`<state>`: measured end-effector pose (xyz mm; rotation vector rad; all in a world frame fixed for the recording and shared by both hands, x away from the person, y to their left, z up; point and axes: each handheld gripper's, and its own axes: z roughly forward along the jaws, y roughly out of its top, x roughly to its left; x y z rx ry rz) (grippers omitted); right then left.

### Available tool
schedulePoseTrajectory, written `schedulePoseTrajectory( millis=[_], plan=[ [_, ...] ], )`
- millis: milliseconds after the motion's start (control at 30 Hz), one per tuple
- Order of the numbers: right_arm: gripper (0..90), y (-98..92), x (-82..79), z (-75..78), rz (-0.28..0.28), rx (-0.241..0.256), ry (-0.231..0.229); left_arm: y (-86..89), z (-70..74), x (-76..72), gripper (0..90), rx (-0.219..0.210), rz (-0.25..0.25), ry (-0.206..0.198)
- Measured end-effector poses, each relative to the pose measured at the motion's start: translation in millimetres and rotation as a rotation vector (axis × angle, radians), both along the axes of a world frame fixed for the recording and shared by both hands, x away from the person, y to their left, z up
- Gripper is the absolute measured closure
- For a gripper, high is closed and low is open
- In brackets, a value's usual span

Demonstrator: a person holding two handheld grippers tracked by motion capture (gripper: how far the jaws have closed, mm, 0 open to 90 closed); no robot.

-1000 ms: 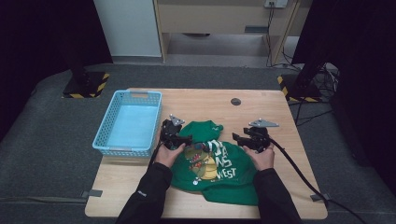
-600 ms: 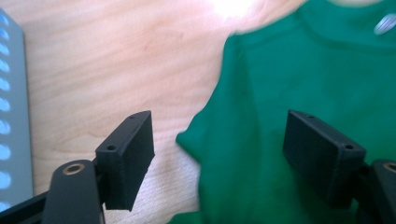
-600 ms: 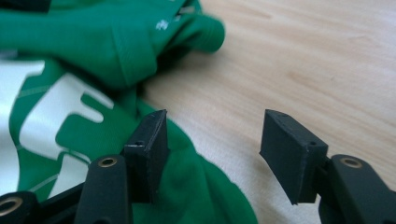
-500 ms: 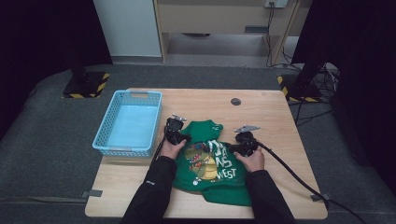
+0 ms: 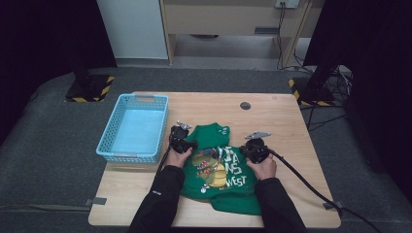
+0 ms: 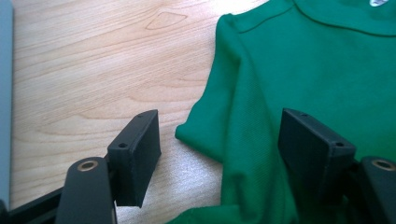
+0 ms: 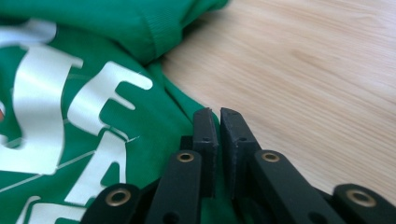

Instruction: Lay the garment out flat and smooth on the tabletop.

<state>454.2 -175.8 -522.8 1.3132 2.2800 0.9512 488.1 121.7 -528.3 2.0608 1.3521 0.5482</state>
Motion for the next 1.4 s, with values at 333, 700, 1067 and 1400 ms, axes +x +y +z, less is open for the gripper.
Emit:
schedulePoseTrajectory(
  millis=[333, 700, 1067, 1400],
  plan=[
    [84.7, -29.1, 4.6, 18.8, -0.118, 0.080, -0.073, -0.7, -1.6, -5.9, 28.2, 0.004, 0.035, -0.025],
    [53.5, -33.4, 11.9, 15.7, -0.109, 0.126, 0.000, -6.5, 14.8, 7.7, 28.2, 0.039, 0.039, 0.016],
    [64.1, -23.0, 9.6, -3.5, -0.061, 0.041, 0.025, -12.5, 10.0, 12.5, 55.5, 0.009, 0.036, 0.079],
    [84.9, -22.6, -2.9, 0.8, -0.033, 0.040, 0.025, -9.7, 21.4, -1.1, 82.9, -0.046, 0.037, 0.045]
  ],
)
